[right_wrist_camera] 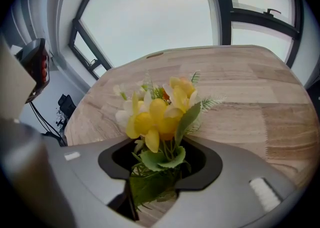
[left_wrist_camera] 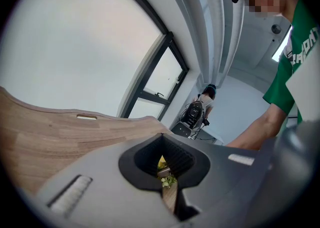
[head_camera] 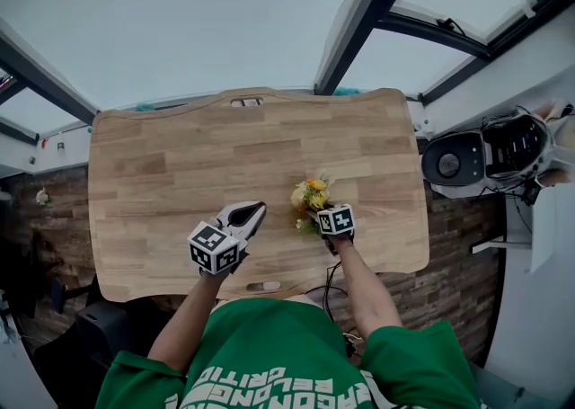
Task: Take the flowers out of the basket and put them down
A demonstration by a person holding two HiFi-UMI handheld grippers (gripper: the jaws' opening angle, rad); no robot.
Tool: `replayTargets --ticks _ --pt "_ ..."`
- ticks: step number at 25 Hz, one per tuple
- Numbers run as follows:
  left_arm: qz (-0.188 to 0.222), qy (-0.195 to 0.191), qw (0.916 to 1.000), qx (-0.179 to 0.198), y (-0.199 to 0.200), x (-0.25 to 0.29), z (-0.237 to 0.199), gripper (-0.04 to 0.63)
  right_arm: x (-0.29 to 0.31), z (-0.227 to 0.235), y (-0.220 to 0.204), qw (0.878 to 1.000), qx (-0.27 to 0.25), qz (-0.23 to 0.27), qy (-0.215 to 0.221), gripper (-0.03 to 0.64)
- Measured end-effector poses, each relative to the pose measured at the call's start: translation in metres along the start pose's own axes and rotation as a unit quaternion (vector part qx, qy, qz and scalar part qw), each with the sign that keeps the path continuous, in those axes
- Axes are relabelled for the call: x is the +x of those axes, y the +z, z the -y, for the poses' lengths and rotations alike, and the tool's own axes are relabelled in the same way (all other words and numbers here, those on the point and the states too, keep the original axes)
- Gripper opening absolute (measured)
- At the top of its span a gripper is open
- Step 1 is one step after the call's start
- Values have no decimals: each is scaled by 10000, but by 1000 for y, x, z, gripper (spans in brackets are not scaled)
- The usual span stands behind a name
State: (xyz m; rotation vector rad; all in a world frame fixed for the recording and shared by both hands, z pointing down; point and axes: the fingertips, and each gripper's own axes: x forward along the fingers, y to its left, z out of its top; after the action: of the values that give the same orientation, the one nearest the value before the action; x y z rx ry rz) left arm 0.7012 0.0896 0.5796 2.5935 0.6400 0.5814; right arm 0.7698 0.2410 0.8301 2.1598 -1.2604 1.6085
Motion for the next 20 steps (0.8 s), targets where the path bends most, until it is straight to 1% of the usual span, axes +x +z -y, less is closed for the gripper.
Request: replayTargets --ticks 9,12,15,17,20 --pt "-3 88 10000 -8 1 -6 -5 18 8 2 -3 9999 57 -155 -22 229" --pt "-3 106 9999 3 0 -9 -5 18 9 2 -2 9999 76 -137 -34 238" --pt "7 95 10000 16 -1 -12 -3 18 7 -1 -1 9999 92 -54 -28 275" --pt "16 93 10000 29 0 -14 -2 17 3 -2 4 9999 112 73 37 315" --pt "17 82 10000 39 1 -15 -1 17 -6 -5 13 9994 125 280 169 353"
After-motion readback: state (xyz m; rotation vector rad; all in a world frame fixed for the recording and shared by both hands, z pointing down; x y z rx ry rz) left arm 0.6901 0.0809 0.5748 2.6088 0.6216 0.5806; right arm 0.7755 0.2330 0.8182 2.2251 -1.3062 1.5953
